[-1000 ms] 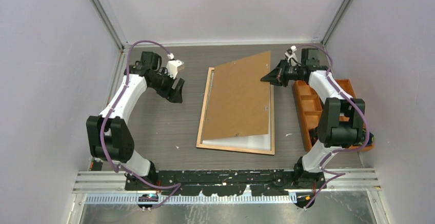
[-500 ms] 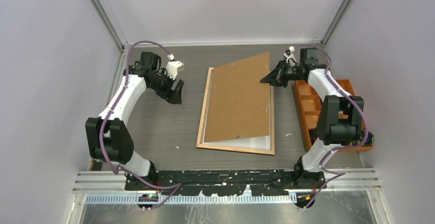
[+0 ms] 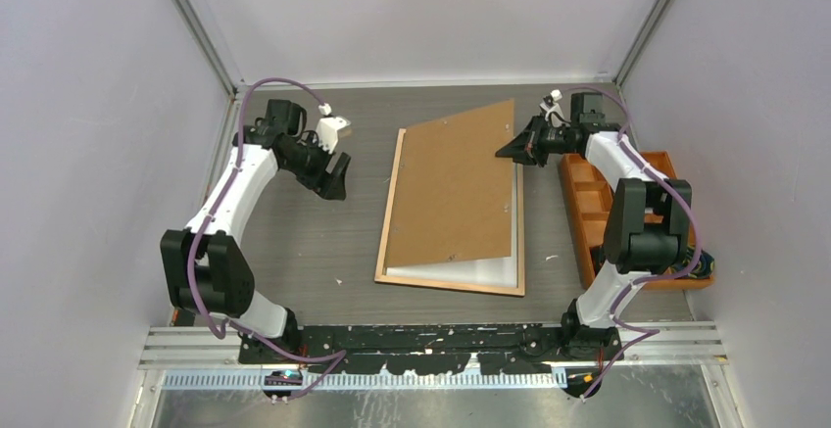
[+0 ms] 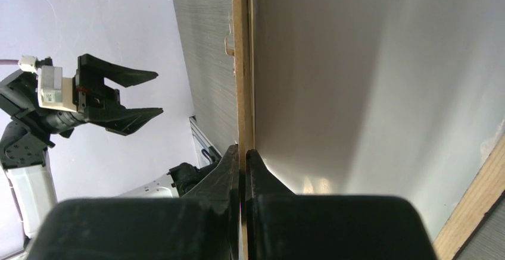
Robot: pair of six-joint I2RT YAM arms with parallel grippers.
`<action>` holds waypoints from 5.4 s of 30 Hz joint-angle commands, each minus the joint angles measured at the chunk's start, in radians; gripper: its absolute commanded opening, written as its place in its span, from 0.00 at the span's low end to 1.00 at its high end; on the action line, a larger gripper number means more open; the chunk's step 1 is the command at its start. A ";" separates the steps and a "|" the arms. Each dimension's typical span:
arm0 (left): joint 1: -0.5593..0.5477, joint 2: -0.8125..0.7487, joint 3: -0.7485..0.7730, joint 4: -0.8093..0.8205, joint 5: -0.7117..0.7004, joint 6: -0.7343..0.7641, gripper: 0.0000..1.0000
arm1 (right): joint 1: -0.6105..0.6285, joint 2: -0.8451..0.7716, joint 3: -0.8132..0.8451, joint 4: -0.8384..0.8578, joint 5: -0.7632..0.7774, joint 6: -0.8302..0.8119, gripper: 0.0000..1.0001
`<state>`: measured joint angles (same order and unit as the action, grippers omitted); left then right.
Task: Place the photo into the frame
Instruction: Place the photo frame item in the photo frame, then install the photo frame at the center of the board.
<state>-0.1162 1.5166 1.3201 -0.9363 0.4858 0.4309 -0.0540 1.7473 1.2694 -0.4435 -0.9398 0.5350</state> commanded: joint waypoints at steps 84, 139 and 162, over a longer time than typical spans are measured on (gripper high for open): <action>-0.053 -0.057 -0.170 0.086 -0.123 0.057 0.72 | 0.274 0.025 -0.001 -0.135 0.475 0.059 0.76; -0.052 0.237 -0.169 0.061 0.159 -0.245 0.28 | 1.014 -0.008 -0.177 0.527 0.838 0.290 0.60; -0.051 0.312 -0.187 0.079 0.176 -0.207 0.09 | 1.040 0.198 -0.102 0.618 0.798 0.260 0.47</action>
<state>-0.1646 1.8175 1.1355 -0.8722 0.6479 0.2028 0.9863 1.9423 1.1412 0.1196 -0.1436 0.8158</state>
